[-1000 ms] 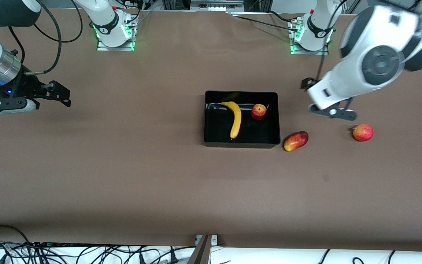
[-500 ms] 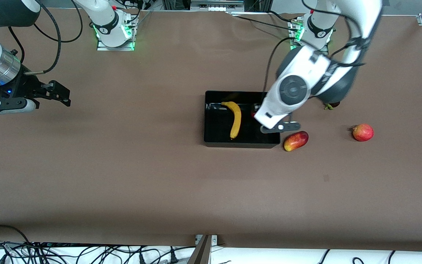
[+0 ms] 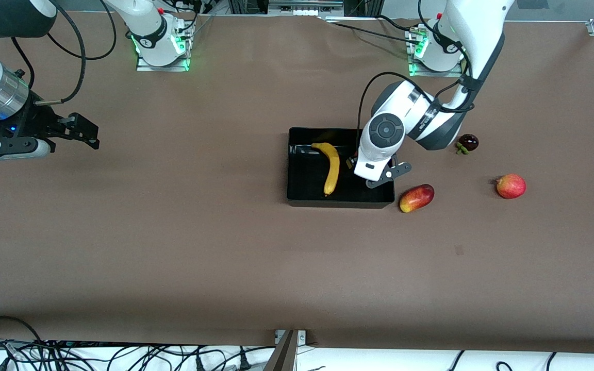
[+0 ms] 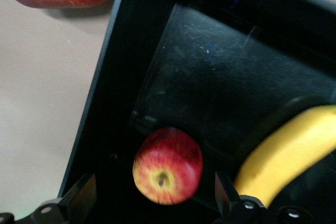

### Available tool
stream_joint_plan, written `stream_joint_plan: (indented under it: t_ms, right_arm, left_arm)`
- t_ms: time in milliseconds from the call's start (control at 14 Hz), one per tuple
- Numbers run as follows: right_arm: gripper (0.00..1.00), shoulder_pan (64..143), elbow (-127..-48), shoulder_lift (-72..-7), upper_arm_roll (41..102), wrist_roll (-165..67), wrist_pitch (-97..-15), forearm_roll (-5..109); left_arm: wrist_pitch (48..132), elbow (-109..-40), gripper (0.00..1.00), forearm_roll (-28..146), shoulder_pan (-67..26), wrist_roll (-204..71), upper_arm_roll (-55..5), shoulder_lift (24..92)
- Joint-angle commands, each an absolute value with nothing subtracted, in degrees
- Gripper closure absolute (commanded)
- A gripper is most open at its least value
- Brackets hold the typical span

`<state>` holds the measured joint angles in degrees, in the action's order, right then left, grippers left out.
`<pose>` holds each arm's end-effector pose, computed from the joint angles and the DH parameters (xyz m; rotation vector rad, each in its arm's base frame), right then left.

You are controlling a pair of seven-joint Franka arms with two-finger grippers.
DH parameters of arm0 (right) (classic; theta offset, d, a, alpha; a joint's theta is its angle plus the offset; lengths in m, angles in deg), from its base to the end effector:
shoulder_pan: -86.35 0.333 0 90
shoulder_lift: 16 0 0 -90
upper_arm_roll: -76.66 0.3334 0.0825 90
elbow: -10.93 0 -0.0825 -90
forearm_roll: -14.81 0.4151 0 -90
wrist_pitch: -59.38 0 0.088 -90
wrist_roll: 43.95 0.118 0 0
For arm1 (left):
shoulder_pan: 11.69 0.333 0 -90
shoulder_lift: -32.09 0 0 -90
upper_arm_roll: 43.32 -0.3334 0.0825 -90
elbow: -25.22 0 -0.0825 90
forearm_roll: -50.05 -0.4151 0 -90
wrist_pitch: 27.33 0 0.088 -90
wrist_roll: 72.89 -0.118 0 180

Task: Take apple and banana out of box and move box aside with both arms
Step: 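Close the left gripper on the red apple in the tray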

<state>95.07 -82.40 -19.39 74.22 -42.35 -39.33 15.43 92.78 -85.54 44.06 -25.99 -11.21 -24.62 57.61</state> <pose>0.6121 0.0692 0.5795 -3.1280 -0.1257 -0.0534 0.5245 -0.3283 0.2307 -2.9019 -0.6613 0.3232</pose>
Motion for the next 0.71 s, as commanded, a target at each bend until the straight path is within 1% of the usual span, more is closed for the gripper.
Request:
stream_joint_plan:
  t_ms: [0,143,357,429,500,571,643]
  right_arm:
    - [0.00,95.1,-81.8,-19.1,74.2,-42.0,-38.4,15.1]
    - [0.00,95.1,-81.8,-19.1,74.2,-42.0,-38.4,15.1]
    - [0.00,95.1,-81.8,-19.1,74.2,-42.0,-38.4,15.2]
    - [0.00,95.1,-81.8,-19.1,74.2,-41.9,-38.4,15.2]
    - [0.00,95.1,-81.8,-19.1,74.2,-42.0,-38.4,15.1]
    - [0.00,95.1,-81.9,-19.1,74.2,-42.0,-38.4,15.2]
    - [0.00,95.1,-81.8,-19.1,74.2,-42.0,-38.4,15.2]
  left_arm:
    - [97.9,-89.4,0.00,42.2,-26.2,-9.5,-24.8,58.4]
    - [100.5,-89.5,0.00,42.2,-26.5,-9.5,-24.7,60.6]
    - [103.9,-89.6,0.00,42.3,-26.5,-9.4,-24.4,62.1]
    - [103.9,-89.6,0.07,42.3,-26.5,-9.4,-24.4,62.1]
    - [103.8,-89.6,0.40,42.3,-26.5,-9.5,-24.3,62.0]
    - [103.5,-89.5,0.62,42.3,-26.5,-9.5,-24.3,61.9]
    - [103.1,-89.2,0.76,42.3,-26.5,-9.6,-24.3,61.5]
